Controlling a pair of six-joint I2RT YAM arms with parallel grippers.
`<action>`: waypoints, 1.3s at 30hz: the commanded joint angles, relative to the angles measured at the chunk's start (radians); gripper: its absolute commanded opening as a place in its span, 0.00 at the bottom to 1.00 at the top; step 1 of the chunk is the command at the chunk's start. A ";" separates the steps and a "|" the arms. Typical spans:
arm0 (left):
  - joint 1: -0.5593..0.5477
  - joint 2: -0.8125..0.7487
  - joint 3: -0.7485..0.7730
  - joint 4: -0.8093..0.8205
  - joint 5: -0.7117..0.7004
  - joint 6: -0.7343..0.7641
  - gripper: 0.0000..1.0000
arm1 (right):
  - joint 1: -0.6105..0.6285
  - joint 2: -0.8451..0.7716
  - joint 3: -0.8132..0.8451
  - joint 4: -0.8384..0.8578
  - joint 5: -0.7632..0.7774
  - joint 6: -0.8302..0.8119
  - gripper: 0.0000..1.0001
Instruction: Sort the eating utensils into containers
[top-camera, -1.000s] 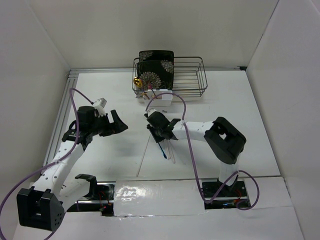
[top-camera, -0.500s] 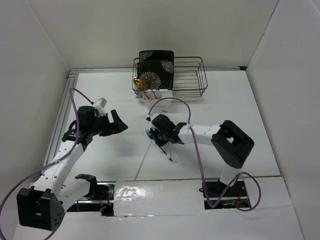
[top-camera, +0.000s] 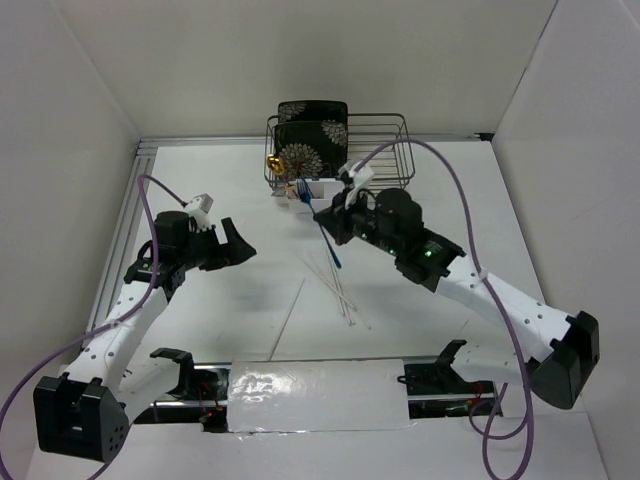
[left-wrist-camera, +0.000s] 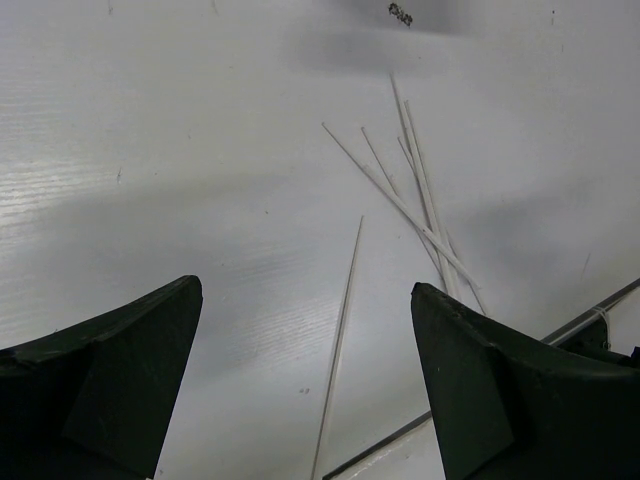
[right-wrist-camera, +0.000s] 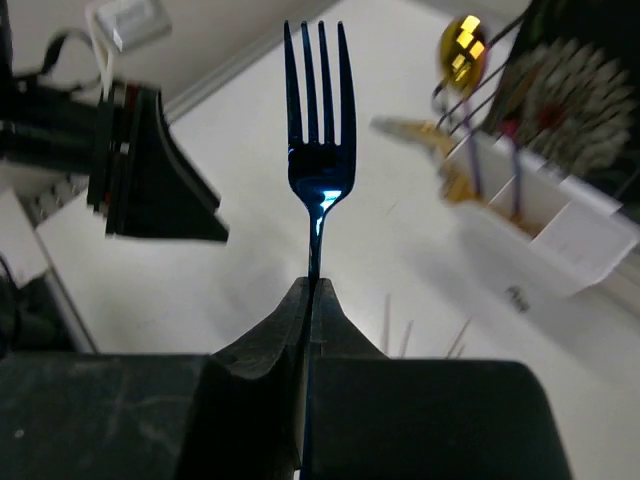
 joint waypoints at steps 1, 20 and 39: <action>0.004 -0.017 -0.016 0.061 0.037 0.024 0.98 | -0.130 0.011 0.106 0.166 -0.022 -0.163 0.00; 0.013 0.055 0.036 0.124 0.114 0.013 0.98 | -0.352 0.528 0.416 0.582 -0.489 -0.145 0.00; -0.021 0.138 0.200 -0.009 0.117 0.085 0.98 | -0.361 0.738 0.384 0.863 -0.582 -0.186 0.00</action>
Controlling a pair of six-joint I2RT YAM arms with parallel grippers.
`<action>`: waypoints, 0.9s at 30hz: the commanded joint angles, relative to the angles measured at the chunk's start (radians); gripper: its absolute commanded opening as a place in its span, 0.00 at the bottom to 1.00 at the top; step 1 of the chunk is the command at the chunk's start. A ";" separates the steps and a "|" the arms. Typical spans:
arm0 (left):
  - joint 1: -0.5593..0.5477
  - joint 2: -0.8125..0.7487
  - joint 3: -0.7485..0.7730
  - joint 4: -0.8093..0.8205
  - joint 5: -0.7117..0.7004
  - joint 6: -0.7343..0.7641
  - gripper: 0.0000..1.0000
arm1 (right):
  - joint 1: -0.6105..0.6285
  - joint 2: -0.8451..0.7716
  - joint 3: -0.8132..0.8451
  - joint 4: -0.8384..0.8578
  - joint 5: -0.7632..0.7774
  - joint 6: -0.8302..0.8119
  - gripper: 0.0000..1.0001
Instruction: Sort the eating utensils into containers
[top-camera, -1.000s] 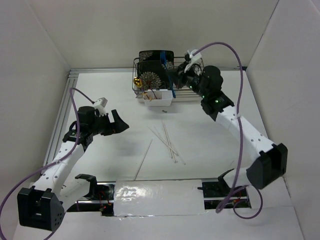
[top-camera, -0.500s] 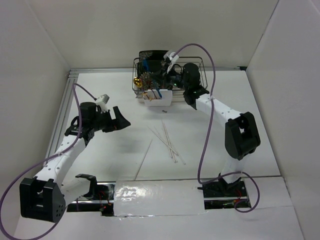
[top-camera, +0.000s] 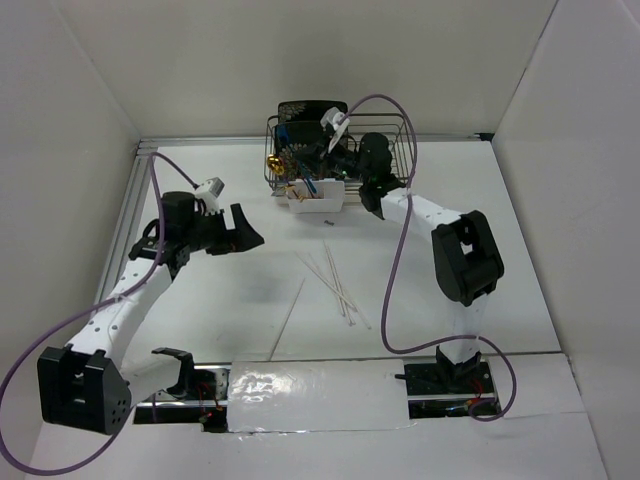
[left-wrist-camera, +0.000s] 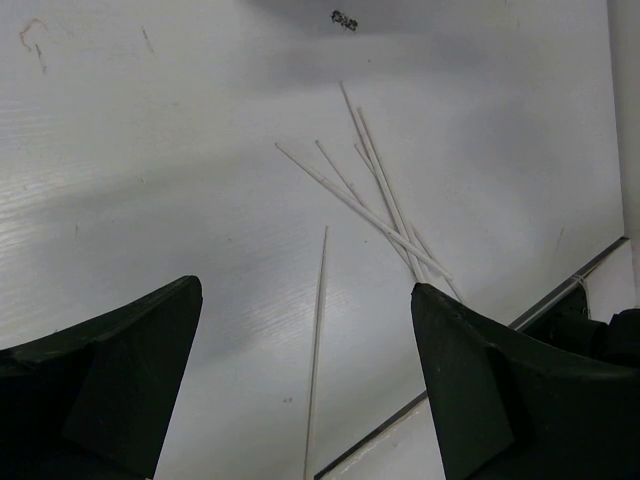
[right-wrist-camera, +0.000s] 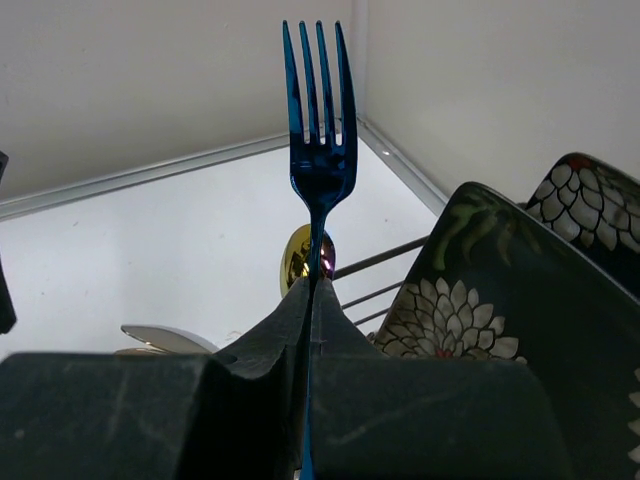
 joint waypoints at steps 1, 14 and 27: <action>-0.005 -0.005 0.066 0.002 0.044 0.030 0.98 | -0.016 0.012 0.005 0.174 -0.043 -0.045 0.00; -0.003 0.016 0.114 0.019 0.098 0.088 0.98 | -0.033 0.006 -0.148 0.315 -0.089 -0.088 0.00; -0.002 0.004 0.199 0.022 0.096 0.134 0.99 | -0.036 -0.106 -0.203 0.235 -0.019 -0.062 0.65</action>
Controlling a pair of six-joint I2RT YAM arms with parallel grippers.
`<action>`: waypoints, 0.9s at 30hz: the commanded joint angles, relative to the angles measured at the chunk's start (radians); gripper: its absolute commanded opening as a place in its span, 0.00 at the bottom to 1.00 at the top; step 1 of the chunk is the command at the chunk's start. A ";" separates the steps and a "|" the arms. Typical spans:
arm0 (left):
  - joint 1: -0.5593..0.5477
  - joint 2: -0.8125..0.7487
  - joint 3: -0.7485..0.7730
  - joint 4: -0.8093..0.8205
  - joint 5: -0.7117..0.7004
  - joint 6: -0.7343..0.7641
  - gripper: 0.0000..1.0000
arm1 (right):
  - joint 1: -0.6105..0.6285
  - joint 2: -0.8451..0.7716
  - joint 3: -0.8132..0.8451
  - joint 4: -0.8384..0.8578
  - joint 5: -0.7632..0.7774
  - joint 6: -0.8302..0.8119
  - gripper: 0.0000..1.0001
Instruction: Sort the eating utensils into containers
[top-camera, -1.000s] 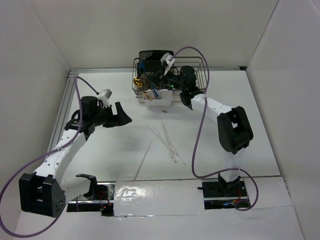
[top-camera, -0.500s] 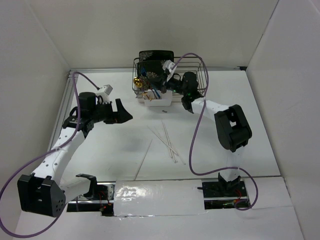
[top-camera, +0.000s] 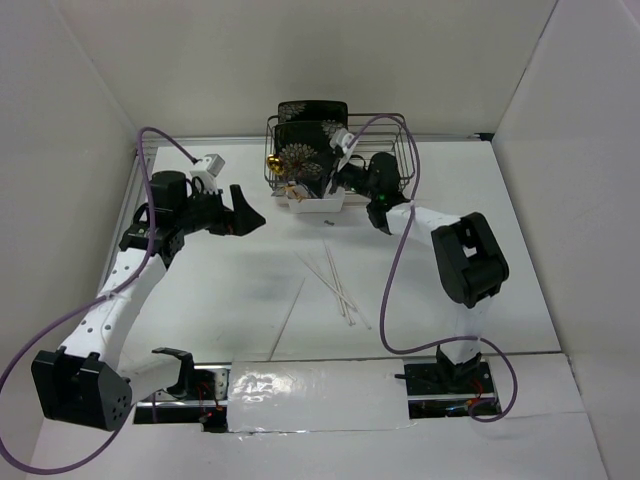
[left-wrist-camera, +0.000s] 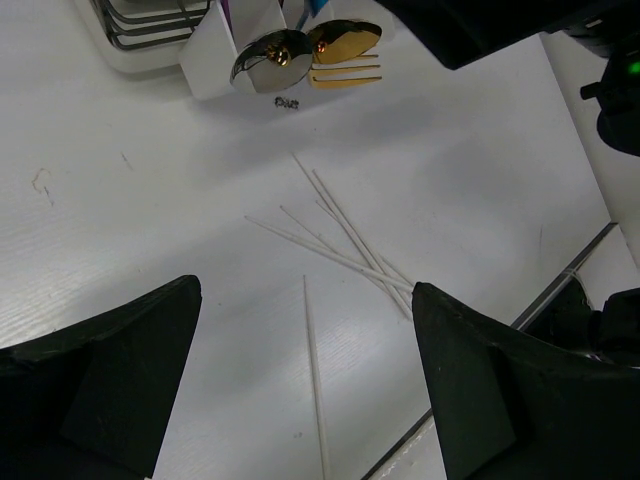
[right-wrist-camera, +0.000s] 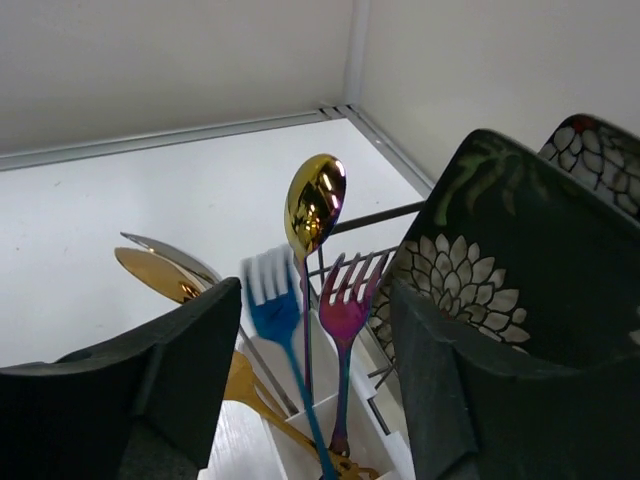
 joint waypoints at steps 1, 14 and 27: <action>-0.001 -0.016 0.029 0.028 0.014 0.027 0.99 | -0.006 -0.121 0.009 -0.043 0.049 0.001 0.69; 0.002 -0.119 -0.090 0.032 -0.075 -0.028 1.00 | 0.060 -0.547 -0.004 -0.908 0.547 0.203 0.82; 0.002 -0.126 -0.147 -0.167 -0.182 -0.142 0.98 | 0.328 -0.610 -0.287 -1.265 0.827 0.488 0.77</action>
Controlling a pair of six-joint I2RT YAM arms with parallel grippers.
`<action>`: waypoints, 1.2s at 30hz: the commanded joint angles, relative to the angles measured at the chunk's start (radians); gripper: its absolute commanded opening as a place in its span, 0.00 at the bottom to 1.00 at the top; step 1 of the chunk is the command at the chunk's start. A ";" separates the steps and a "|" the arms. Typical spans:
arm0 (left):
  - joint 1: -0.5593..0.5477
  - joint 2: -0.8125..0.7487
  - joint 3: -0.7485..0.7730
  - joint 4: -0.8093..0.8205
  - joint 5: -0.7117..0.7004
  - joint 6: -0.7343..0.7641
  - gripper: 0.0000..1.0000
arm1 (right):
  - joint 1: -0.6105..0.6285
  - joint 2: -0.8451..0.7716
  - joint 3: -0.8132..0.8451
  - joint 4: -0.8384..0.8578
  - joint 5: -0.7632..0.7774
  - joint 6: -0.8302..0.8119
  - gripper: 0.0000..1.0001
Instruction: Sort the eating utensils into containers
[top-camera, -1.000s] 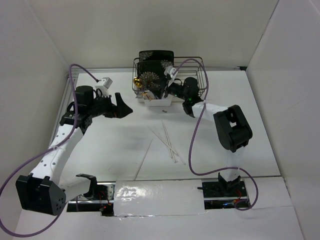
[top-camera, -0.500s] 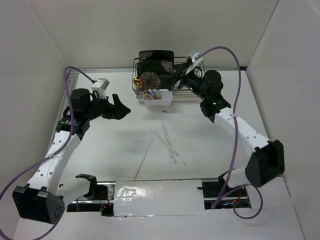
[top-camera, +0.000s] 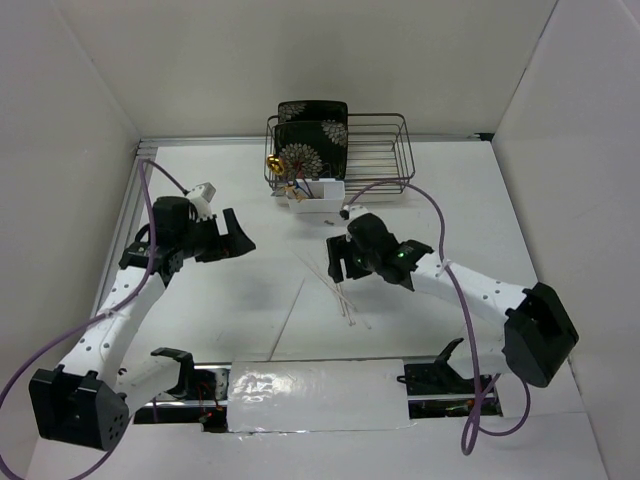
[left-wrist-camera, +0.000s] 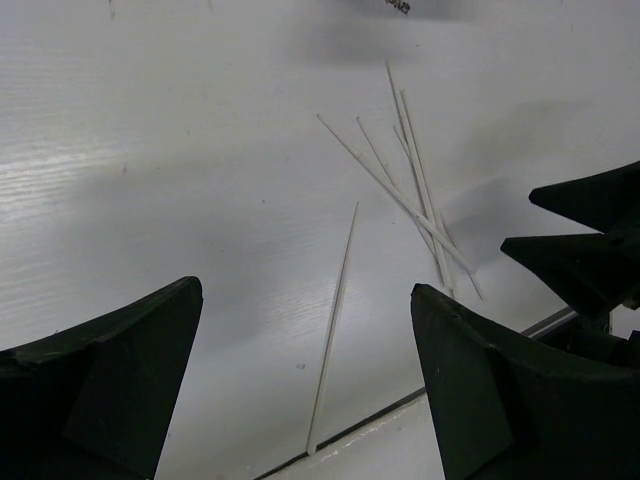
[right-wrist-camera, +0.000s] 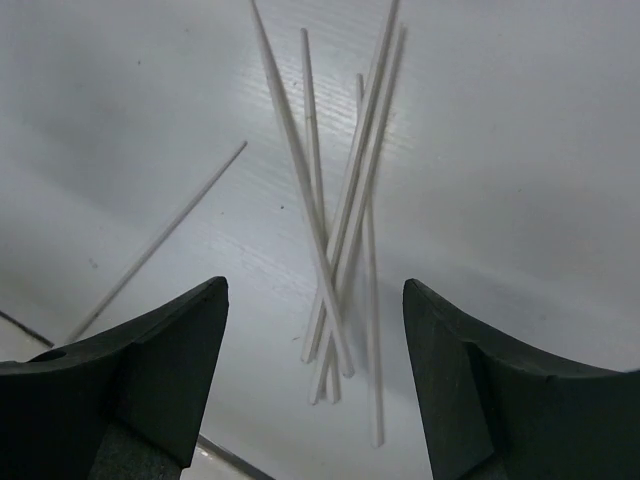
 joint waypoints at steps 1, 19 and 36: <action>0.002 -0.035 -0.014 -0.010 0.006 -0.026 0.98 | 0.045 -0.019 0.031 -0.051 0.089 0.064 0.77; 0.005 -0.104 -0.083 -0.020 0.036 -0.053 0.98 | 0.107 0.290 0.042 0.047 0.118 -0.037 0.69; 0.003 -0.069 -0.108 0.023 0.043 -0.054 0.98 | 0.091 0.400 0.025 0.089 0.020 -0.100 0.00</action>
